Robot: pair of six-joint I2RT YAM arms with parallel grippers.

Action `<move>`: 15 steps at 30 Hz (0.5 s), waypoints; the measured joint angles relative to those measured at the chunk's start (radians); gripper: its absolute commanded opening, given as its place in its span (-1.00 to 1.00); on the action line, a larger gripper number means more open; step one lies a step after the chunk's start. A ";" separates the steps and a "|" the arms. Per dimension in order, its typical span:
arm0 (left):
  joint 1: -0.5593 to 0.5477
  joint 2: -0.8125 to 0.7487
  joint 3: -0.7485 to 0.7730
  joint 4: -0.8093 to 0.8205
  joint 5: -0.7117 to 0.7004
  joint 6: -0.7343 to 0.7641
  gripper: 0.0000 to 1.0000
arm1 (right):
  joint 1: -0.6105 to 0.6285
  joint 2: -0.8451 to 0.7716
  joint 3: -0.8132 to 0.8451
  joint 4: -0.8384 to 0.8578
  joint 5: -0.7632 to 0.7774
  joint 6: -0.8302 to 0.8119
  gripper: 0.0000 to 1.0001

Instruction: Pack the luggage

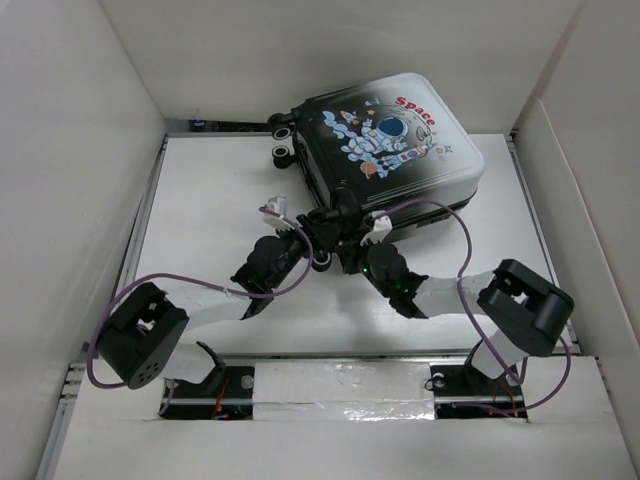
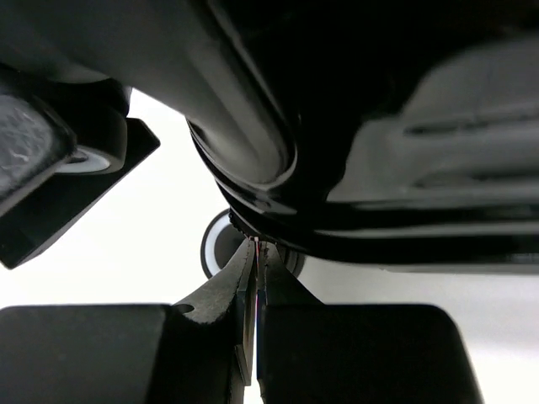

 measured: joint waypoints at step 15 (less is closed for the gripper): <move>0.415 -0.125 0.297 -0.273 0.183 0.036 0.71 | 0.000 -0.261 -0.214 -0.030 -0.032 0.037 -1.00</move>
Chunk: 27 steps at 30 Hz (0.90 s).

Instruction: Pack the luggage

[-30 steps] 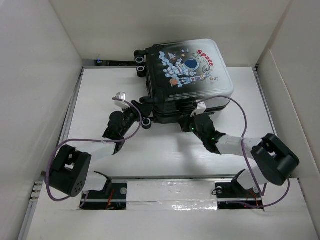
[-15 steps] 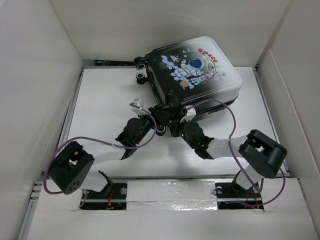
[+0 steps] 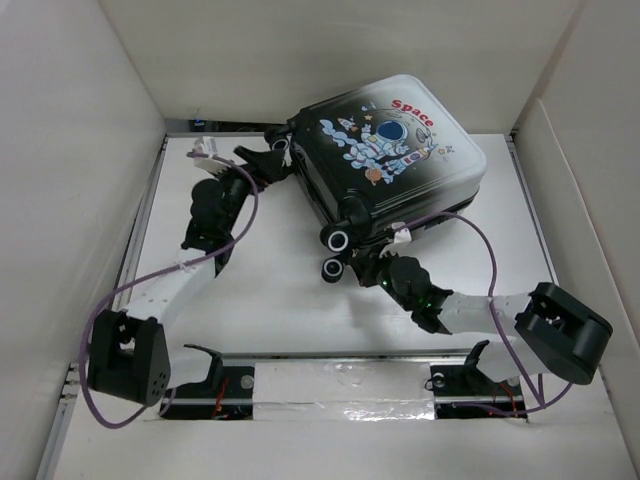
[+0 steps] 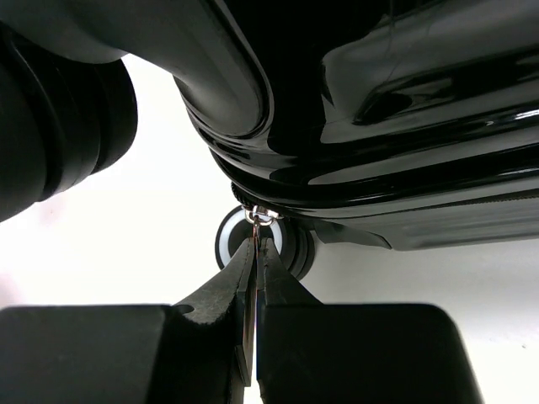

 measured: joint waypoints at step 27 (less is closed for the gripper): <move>0.203 0.746 0.572 -0.071 0.196 -0.170 0.74 | 0.001 -0.144 -0.080 -0.068 -0.033 -0.011 -1.00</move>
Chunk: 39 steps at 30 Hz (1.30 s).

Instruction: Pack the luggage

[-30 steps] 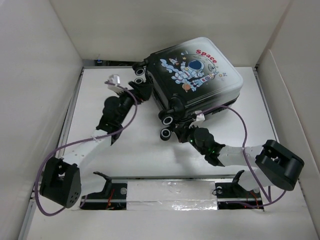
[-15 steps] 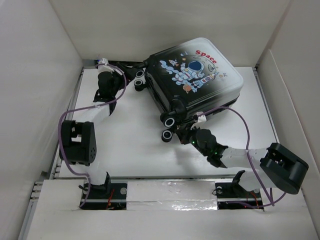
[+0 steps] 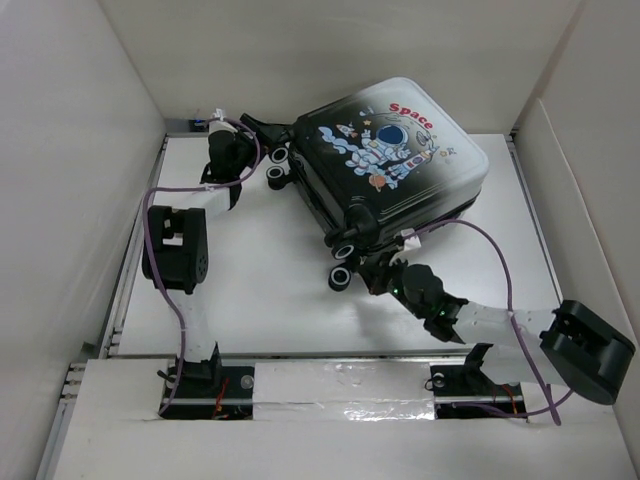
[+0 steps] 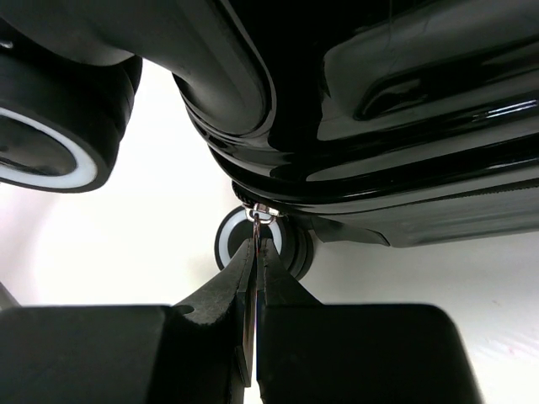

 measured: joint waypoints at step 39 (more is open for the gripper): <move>-0.274 -0.634 -0.917 0.510 -0.391 -0.057 -1.00 | -0.575 -0.087 0.156 -0.443 -0.209 -0.146 -1.00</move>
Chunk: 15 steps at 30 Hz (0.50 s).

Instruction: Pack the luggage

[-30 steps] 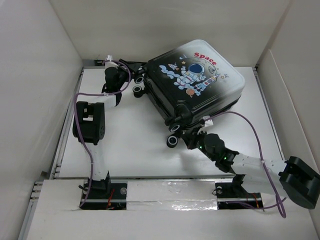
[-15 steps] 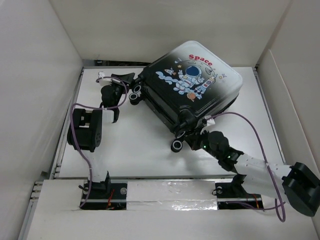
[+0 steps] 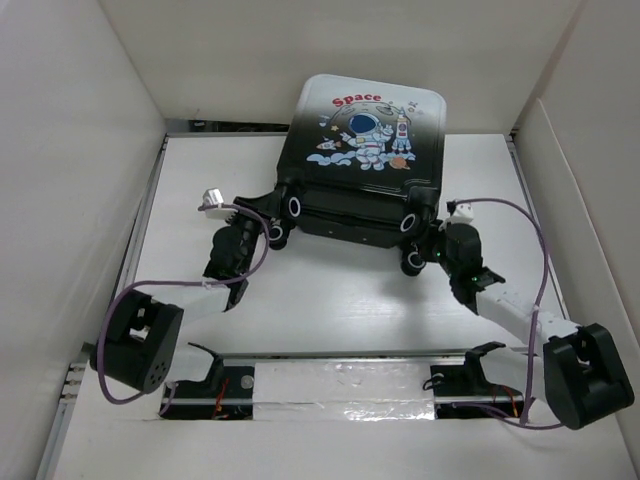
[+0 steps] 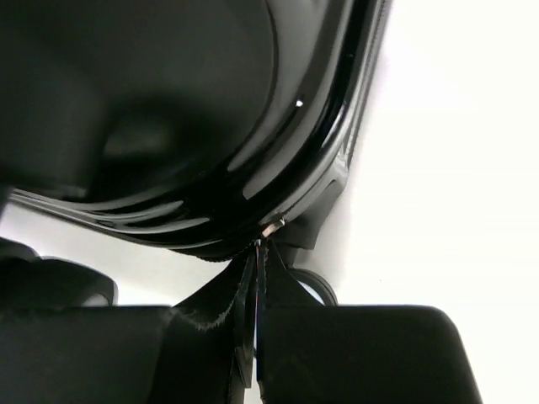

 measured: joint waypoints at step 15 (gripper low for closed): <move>-0.204 -0.043 -0.055 0.041 -0.202 0.023 -1.00 | 0.612 0.335 -0.151 0.795 0.730 -0.060 -1.00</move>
